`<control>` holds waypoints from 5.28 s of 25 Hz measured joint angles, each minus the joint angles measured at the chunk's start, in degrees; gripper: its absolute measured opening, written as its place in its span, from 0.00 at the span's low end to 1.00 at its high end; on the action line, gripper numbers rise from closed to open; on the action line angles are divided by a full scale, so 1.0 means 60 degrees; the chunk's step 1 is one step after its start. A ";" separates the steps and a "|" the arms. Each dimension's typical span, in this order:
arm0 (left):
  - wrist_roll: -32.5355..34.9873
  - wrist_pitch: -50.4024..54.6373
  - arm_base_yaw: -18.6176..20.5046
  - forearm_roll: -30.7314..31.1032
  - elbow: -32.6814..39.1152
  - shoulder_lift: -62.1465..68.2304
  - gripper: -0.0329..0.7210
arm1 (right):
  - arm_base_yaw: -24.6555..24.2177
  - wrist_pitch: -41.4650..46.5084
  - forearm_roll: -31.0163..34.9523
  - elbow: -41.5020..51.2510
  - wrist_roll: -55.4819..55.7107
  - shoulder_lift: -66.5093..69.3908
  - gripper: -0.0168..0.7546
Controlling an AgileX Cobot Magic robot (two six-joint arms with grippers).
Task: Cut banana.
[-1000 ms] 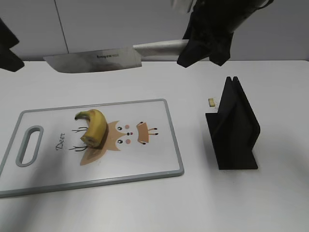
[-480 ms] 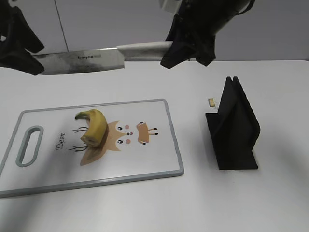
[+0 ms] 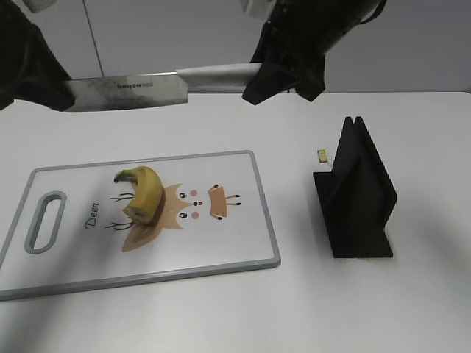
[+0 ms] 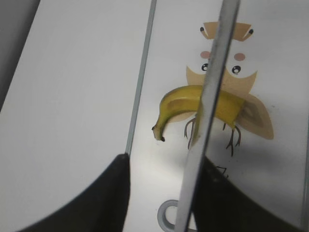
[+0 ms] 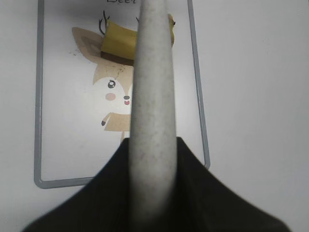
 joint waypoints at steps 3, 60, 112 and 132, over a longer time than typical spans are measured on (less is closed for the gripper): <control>0.0000 0.0158 0.0000 0.0009 0.0000 0.0020 0.25 | -0.0012 0.0000 0.0113 -0.0010 0.0017 0.0147 0.25; -0.1012 -0.2178 -0.0929 0.1248 0.2182 0.1754 0.04 | 0.0268 -0.0732 -0.0641 0.1154 0.1252 0.2052 0.26; -0.0919 -0.2675 -0.0947 0.1026 0.2000 0.2952 0.04 | 0.0268 -0.1312 -0.0779 0.1113 0.0946 0.3368 0.26; -0.0899 -0.2694 -0.0917 0.0870 0.2012 0.3039 0.04 | 0.0240 -0.1193 -0.0664 0.1001 0.0929 0.3443 0.26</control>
